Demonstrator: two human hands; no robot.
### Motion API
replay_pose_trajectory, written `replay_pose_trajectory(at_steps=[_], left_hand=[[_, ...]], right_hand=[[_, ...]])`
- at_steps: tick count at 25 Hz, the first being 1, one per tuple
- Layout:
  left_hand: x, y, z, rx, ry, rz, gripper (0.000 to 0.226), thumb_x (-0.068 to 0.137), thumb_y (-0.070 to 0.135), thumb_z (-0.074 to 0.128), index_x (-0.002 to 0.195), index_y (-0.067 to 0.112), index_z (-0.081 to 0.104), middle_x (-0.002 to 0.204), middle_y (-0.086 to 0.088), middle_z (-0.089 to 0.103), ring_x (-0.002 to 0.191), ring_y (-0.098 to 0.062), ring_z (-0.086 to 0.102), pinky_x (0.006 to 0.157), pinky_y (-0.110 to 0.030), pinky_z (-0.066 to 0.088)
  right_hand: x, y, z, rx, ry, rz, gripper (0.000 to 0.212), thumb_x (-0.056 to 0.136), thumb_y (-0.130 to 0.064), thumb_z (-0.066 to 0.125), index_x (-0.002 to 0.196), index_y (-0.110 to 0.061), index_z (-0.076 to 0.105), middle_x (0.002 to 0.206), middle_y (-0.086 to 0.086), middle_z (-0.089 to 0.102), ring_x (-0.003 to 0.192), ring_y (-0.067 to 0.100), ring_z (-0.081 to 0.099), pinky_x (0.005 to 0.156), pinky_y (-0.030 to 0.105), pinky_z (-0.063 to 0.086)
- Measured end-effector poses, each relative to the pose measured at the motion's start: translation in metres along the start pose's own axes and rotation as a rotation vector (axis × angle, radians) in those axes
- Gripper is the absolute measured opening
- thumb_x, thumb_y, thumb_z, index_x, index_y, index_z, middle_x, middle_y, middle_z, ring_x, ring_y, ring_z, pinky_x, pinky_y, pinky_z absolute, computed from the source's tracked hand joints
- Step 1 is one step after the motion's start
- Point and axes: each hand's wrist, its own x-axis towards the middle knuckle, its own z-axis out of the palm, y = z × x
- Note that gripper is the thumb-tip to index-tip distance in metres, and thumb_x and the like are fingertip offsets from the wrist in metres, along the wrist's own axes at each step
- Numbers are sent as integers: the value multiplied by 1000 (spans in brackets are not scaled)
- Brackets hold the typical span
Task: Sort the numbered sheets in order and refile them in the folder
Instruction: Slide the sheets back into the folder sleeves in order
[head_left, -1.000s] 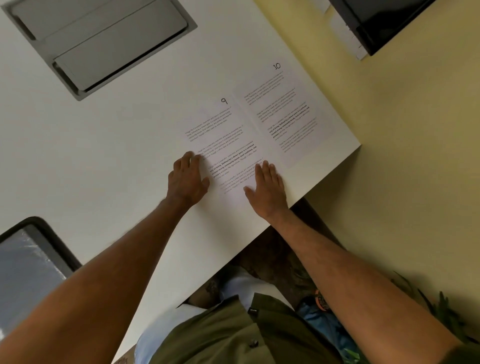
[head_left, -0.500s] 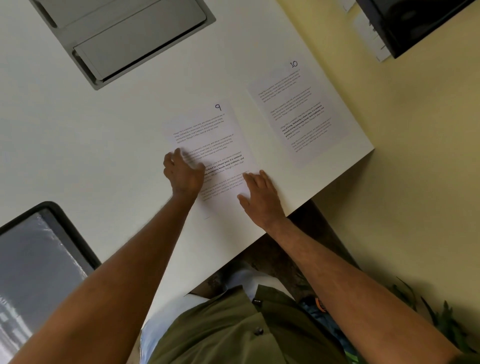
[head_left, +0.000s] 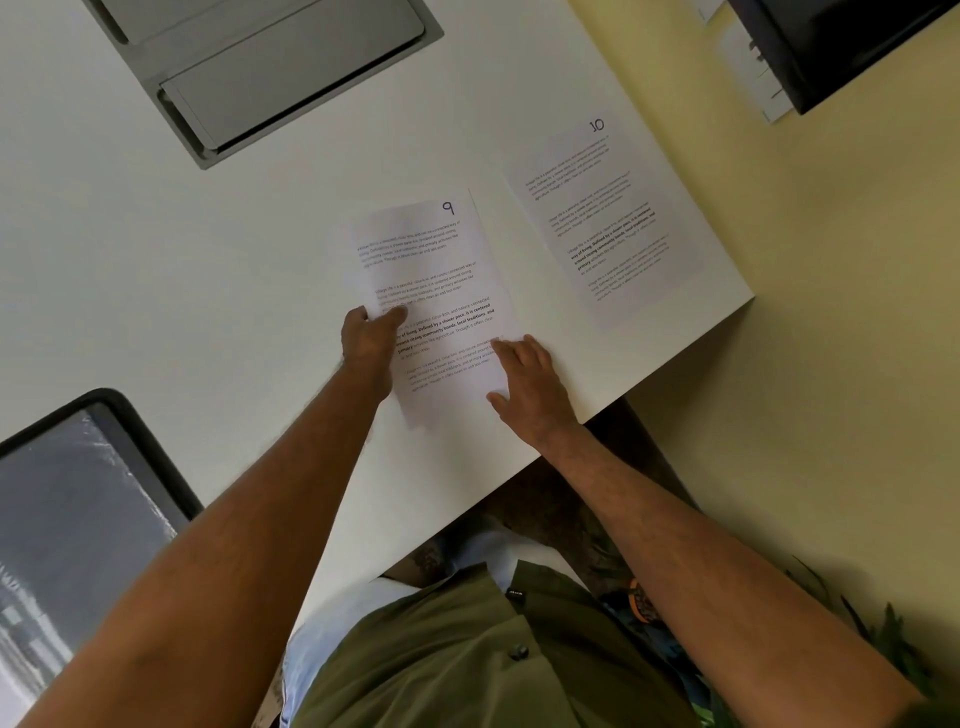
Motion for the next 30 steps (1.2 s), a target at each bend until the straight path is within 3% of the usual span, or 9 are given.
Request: replay_pose_trajectory(at_steps=[4, 7, 12, 17, 19, 21, 24, 26, 30], left_hand=[[-6, -22, -11, 132, 18, 39, 32, 92, 16, 67, 123, 14, 62, 120, -7, 71, 107, -30, 69, 89, -50, 59], [-10, -36, -24, 213, 4, 45, 31, 96, 11, 55, 124, 18, 65, 116, -5, 73, 105, -33, 71, 80, -56, 62], [-33, -30, -54, 186, -53, 98, 27, 102, 5, 50, 121, 16, 68, 112, -5, 74, 97, -25, 73, 81, -46, 63], [-49, -37, -115, 151, -60, 84, 23, 104, 8, 52, 112, 21, 69, 110, -3, 75, 94, -20, 71, 86, -44, 58], [-53, -47, -146, 140, -51, 79, 23, 103, 9, 54, 110, 21, 72, 108, -1, 76, 95, -21, 70, 86, -44, 54], [-61, -57, -179, 119, -29, 70, 23, 103, 8, 54, 112, 18, 72, 105, 1, 77, 95, -21, 68, 87, -45, 52], [-73, -68, -227, 76, 26, 36, 23, 103, 7, 54, 118, 15, 70, 111, -1, 76, 96, -20, 70, 90, -44, 55], [-82, -73, -263, 41, 34, 25, 25, 104, 6, 53, 122, 14, 69, 115, -1, 75, 95, -16, 72, 86, -37, 60], [-99, -83, -351, 27, 60, 44, 30, 103, 3, 51, 129, 8, 66, 117, -5, 74, 94, -17, 72, 81, -34, 61]], right_hand=[[-1, -1, -2, 15, -12, -8, 76, 95, -22, 70, 158, -15, 29, 160, 5, 35, 155, 29, 15, 121, 44, 36], [-2, -4, -2, 113, -20, 6, 70, 96, -22, 66, 157, -15, 32, 160, 5, 34, 153, 27, 21, 120, 46, 36], [-4, -24, -5, 454, 89, 166, 61, 97, -25, 66, 152, -15, 41, 153, 5, 40, 138, 20, 41, 110, 27, 37], [-1, -63, 1, 774, 80, 371, 64, 94, -30, 70, 150, -18, 43, 142, -3, 50, 121, 14, 56, 98, 29, 47], [-2, -80, 8, 972, 29, 419, 56, 92, -29, 72, 143, -17, 51, 133, -2, 63, 113, 16, 65, 96, 36, 54], [-7, -106, 18, 1079, -44, 398, 33, 93, -26, 72, 123, -15, 66, 113, 4, 75, 99, 19, 73, 86, 40, 58], [-18, -151, 36, 1103, -90, 345, 7, 94, -19, 72, 98, -14, 71, 97, 4, 79, 86, 18, 74, 74, 35, 58], [-27, -183, 52, 1111, -107, 327, 5, 93, -18, 73, 95, -14, 71, 95, 3, 79, 84, 17, 75, 72, 33, 58], [-49, -254, 93, 1086, -170, 310, 10, 91, -21, 75, 97, -14, 70, 99, 6, 79, 86, 20, 74, 81, 42, 59]])
